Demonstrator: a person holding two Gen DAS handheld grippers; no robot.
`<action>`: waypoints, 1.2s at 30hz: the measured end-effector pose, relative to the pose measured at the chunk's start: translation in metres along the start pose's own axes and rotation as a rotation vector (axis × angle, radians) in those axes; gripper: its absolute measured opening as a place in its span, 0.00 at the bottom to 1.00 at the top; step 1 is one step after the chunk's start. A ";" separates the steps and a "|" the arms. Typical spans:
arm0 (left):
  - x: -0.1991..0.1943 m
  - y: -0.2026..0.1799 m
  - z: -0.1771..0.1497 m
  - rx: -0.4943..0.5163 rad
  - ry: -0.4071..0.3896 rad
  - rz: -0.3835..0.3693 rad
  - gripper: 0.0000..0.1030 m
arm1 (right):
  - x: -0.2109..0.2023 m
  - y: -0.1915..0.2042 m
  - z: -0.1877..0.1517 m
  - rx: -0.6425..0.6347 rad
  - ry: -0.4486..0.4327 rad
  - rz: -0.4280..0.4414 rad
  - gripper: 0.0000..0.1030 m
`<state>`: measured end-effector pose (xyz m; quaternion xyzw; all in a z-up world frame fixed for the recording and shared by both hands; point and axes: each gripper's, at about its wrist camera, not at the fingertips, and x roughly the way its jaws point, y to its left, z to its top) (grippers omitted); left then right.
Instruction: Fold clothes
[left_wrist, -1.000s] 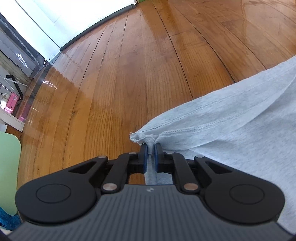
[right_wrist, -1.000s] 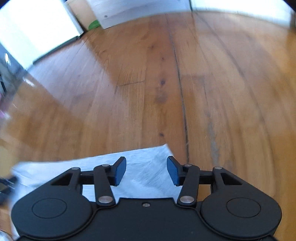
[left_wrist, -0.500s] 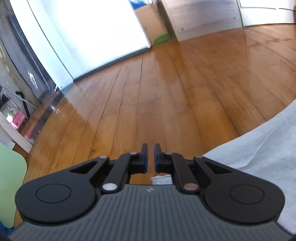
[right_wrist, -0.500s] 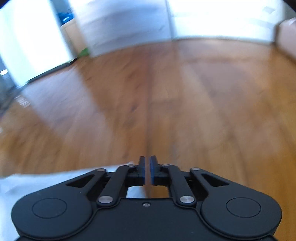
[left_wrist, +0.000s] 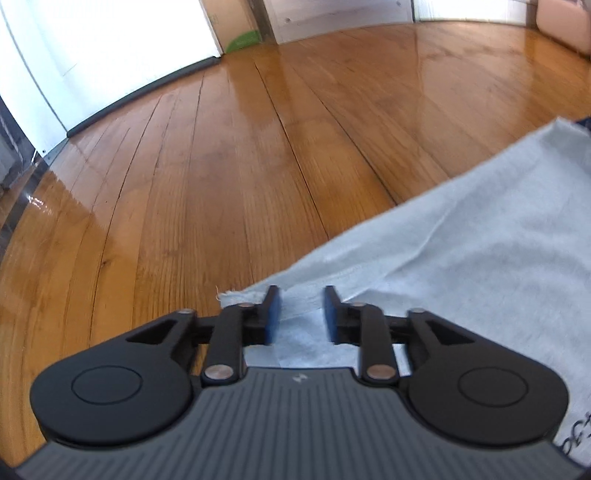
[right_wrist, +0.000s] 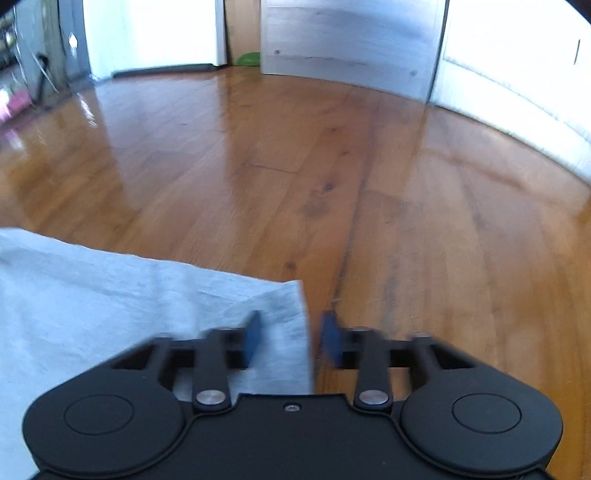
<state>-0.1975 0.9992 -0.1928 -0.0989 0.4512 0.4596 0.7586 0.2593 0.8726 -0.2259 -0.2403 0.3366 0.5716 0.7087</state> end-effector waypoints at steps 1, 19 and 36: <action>0.004 -0.001 0.000 0.002 0.022 0.019 0.32 | -0.005 -0.001 -0.001 0.030 -0.023 -0.021 0.03; 0.001 0.041 0.000 -0.131 -0.048 0.003 0.14 | -0.005 -0.043 0.002 0.256 -0.097 0.033 0.48; 0.029 0.018 0.026 -0.115 0.026 -0.013 0.03 | 0.003 -0.086 -0.011 0.570 -0.131 0.076 0.02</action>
